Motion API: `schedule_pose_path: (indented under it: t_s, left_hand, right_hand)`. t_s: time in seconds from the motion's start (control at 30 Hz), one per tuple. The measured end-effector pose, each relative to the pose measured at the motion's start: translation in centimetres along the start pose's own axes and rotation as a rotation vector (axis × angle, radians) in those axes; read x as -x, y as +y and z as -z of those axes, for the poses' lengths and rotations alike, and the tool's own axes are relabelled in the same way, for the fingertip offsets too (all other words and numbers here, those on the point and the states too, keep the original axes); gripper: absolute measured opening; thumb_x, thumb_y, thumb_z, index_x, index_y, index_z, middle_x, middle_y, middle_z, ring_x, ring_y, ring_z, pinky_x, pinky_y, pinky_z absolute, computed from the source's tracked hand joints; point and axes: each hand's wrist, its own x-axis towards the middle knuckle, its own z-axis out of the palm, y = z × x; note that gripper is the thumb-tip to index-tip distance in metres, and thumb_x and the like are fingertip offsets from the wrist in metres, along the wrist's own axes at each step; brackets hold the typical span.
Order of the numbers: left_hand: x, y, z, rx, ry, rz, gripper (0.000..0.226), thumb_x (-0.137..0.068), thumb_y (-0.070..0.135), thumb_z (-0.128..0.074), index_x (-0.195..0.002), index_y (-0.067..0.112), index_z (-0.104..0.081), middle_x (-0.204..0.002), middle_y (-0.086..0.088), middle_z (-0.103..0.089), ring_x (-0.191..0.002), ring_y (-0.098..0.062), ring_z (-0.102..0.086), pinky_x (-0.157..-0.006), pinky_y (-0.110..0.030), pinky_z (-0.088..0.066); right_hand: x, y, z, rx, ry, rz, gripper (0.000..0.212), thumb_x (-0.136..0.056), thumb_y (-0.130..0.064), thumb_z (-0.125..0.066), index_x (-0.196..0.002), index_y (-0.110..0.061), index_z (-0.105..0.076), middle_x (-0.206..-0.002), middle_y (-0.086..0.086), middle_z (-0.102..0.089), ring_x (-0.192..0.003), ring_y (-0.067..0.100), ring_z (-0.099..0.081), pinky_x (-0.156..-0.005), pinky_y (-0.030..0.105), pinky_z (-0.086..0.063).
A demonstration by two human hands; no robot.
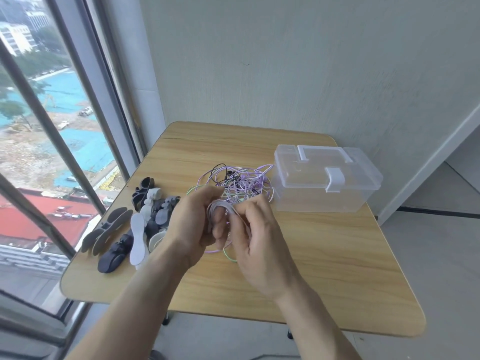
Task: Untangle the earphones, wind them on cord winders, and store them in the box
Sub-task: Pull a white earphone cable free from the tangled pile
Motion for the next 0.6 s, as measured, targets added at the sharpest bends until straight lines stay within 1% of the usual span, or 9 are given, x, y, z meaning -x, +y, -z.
schedule_pose_path:
  t_s: [0.03, 0.1, 0.17, 0.3, 0.37, 0.43, 0.5, 0.53, 0.6]
  left_hand:
    - [0.1, -0.1, 0.0, 0.005, 0.044, 0.009, 0.053, -0.088, 0.026, -0.047, -0.037, 0.016, -0.038, -0.034, -0.009, -0.032, -0.029, -0.023, -0.032, -0.039, -0.026, -0.013]
    - [0.0, -0.4, 0.0, 0.025, 0.133, 0.016, 0.045, -0.082, 0.019, -0.047, -0.039, 0.016, -0.034, -0.035, -0.006, -0.028, -0.029, -0.02, -0.026, -0.036, -0.02, -0.016]
    - [-0.2, -0.7, 0.3, 0.036, 0.209, -0.001, 0.036, -0.079, 0.012, -0.044, -0.045, 0.015, -0.032, -0.035, -0.002, -0.024, -0.029, -0.016, -0.018, -0.034, -0.014, -0.016]
    - [-0.5, -1.0, 0.5, -0.011, 0.224, 0.021, 0.025, -0.075, 0.007, -0.039, -0.051, 0.013, -0.033, -0.039, -0.002, -0.026, -0.03, -0.014, -0.015, -0.035, -0.011, -0.016]
    - [-0.3, -0.9, 0.4, -0.023, 0.213, 0.045, 0.019, -0.072, 0.009, -0.042, -0.055, 0.014, -0.037, -0.046, -0.004, -0.035, -0.031, -0.013, -0.021, -0.034, -0.012, -0.017]
    - [-0.1, -0.7, 0.1, -0.001, 0.183, 0.069, 0.007, -0.063, 0.012, -0.046, -0.063, 0.017, -0.042, -0.059, -0.008, -0.042, -0.037, -0.015, -0.026, -0.035, -0.014, -0.018]
    - [0.0, -0.6, 0.0, 0.017, 0.107, 0.088, 0.012, -0.06, 0.011, -0.048, -0.068, 0.02, -0.045, -0.058, -0.005, -0.043, -0.041, -0.015, -0.028, -0.036, -0.015, -0.018]
    - [0.1, -0.6, 0.0, 0.009, 0.057, 0.088, 0.011, -0.064, 0.01, -0.051, -0.07, 0.02, -0.048, -0.057, -0.003, -0.044, -0.043, -0.014, -0.029, -0.037, -0.016, -0.017]
    - [0.0, -0.8, -0.1, -0.02, -0.05, 0.046, 0.008, -0.081, 0.01, -0.057, -0.075, 0.016, -0.056, -0.061, -0.004, -0.047, -0.047, -0.014, -0.033, -0.043, -0.02, -0.017]
  right_hand:
    - [0.1, -0.1, -0.3, 0.02, 0.009, 0.016, 0.021, -0.103, -0.027, -0.043, -0.094, -0.014, -0.057, -0.097, -0.002, -0.044, -0.074, 0.012, -0.054, -0.069, 0.023, -0.047]
    - [0.4, -0.4, -0.7, 0.046, 0.003, 0.019, 0.019, -0.104, -0.026, -0.046, -0.095, -0.013, -0.058, -0.097, -0.005, -0.042, -0.071, 0.007, -0.048, -0.067, 0.017, -0.041]
    - [0.8, -0.4, -1.1, 0.059, -0.051, 0.006, 0.015, -0.104, -0.021, -0.049, -0.096, -0.011, -0.059, -0.098, -0.004, -0.042, -0.07, 0.006, -0.046, -0.065, 0.017, -0.04]
    - [1.3, -0.3, -1.3, 0.091, -0.062, 0.01, 0.014, -0.102, -0.016, -0.05, -0.102, -0.008, -0.061, -0.1, -0.001, -0.043, -0.075, 0.003, -0.046, -0.068, 0.01, -0.038]
    - [1.4, -0.4, -1.5, 0.09, -0.023, 0.041, 0.018, -0.102, -0.018, -0.048, -0.106, -0.008, -0.062, -0.099, -0.002, -0.042, -0.074, -0.001, -0.045, -0.069, 0.006, -0.037]
    - [1.7, -0.7, -1.9, 0.077, -0.015, 0.059, 0.024, -0.1, -0.019, -0.045, -0.11, -0.004, -0.061, -0.1, -0.002, -0.042, -0.078, -0.004, -0.043, -0.072, 0.001, -0.035]
    - [1.9, -0.9, -2.2, 0.092, -0.011, 0.031, 0.025, -0.098, -0.021, -0.041, -0.104, -0.003, -0.057, -0.099, -0.001, -0.043, -0.081, -0.004, -0.042, -0.074, 0.0, -0.033]
    - [1.8, -0.8, -2.2, 0.097, -0.001, -0.006, 0.025, -0.098, -0.025, -0.037, -0.097, -0.008, -0.054, -0.095, -0.001, -0.044, -0.08, -0.003, -0.041, -0.072, 0.002, -0.033]
    - [1.3, -0.5, -1.5, 0.085, 0.038, -0.112, 0.023, -0.098, -0.034, -0.032, -0.084, -0.022, -0.045, -0.084, -0.003, -0.047, -0.071, 0.001, -0.043, -0.065, 0.009, -0.032]
